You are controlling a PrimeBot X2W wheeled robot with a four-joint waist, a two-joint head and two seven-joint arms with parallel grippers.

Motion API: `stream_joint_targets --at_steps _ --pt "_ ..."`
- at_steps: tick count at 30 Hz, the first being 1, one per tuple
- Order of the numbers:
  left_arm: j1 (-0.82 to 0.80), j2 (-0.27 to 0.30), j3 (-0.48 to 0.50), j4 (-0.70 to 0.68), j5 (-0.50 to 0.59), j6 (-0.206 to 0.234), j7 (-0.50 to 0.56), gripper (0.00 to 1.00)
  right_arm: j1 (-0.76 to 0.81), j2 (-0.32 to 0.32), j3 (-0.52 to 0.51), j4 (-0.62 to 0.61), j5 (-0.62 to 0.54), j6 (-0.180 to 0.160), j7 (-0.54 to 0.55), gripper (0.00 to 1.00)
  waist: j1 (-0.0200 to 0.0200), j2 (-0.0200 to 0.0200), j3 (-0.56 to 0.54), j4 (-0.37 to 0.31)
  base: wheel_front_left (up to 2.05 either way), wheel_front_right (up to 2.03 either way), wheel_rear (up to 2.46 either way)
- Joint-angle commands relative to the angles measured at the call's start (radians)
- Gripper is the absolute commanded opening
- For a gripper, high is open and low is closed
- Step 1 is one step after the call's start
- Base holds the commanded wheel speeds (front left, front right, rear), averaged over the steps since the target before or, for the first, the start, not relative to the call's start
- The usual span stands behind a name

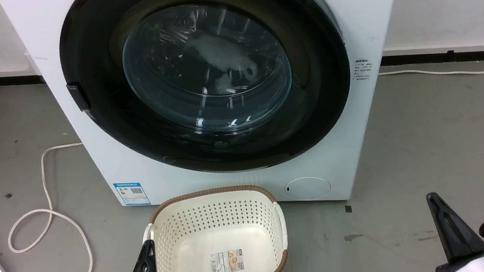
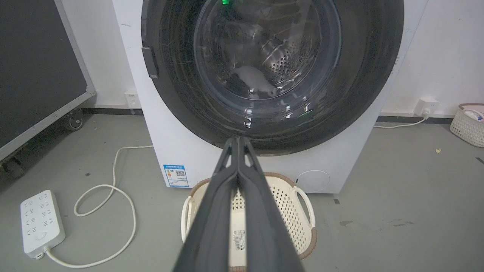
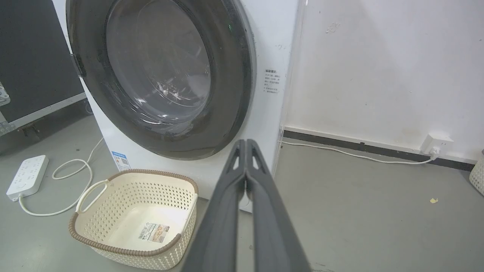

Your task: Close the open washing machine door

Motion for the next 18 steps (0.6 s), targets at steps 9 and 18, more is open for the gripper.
stream_joint_targets --at_steps 9,18 --pt "-0.019 -0.004 0.006 -0.014 0.014 0.009 0.021 0.00 -0.021 0.002 0.009 -0.012 -0.005 0.000 0.020 0.00 0.0000 0.0000 0.003 -0.003 0.00 0.00 0.00" --pt "-0.026 -0.007 0.011 -0.022 0.022 0.013 0.040 0.00 -0.027 0.002 0.015 -0.017 -0.006 0.000 0.039 0.00 0.0000 0.0000 0.005 -0.005 0.00 0.00 0.00"
